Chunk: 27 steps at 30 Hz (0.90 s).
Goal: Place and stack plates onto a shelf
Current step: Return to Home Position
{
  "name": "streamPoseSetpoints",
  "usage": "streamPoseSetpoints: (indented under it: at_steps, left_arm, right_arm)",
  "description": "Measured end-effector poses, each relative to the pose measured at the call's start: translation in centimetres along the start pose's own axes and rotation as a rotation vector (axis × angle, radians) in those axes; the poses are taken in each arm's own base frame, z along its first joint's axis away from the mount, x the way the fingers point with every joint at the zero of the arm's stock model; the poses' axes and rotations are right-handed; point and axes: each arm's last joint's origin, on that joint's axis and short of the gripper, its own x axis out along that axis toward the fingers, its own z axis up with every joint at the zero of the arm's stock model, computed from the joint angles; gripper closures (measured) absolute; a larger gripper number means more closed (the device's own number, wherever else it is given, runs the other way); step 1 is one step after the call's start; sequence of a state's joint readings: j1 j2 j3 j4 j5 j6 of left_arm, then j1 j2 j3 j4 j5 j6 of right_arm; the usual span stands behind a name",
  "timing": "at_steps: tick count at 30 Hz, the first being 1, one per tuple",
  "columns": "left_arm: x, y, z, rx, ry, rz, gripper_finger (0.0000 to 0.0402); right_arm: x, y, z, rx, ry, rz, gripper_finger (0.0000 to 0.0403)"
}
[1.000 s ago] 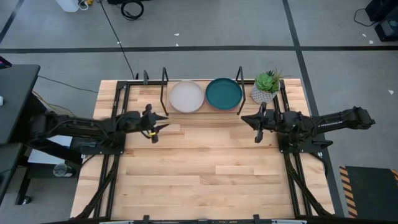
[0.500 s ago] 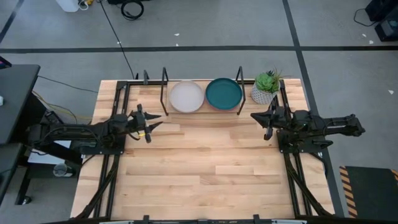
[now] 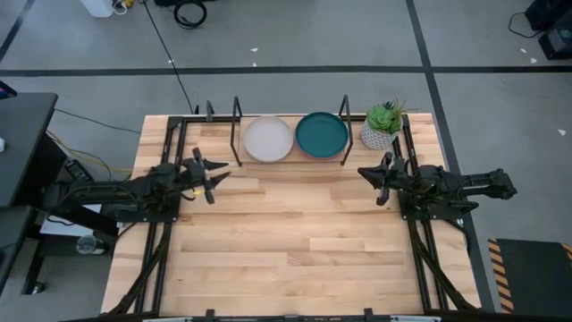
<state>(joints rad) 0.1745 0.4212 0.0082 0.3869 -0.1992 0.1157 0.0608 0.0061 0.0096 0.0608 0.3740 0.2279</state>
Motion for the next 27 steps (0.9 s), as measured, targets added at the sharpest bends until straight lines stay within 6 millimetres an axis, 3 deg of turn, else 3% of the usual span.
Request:
streamPoseSetpoints:
  at_steps: [9, 27]
  left_arm:
    - [-0.3, 0.47, 0.4, -0.045, -0.033, 0.128, 0.026]
    - [-0.3, 0.46, 0.39, -0.056, -0.033, 0.126, 0.026]
  right_arm:
    - [0.0, -0.06, 0.1, 0.067, -0.023, -0.019, 0.0383]
    - [0.01, 0.03, 0.07, 0.065, -0.015, 0.011, 0.0383]
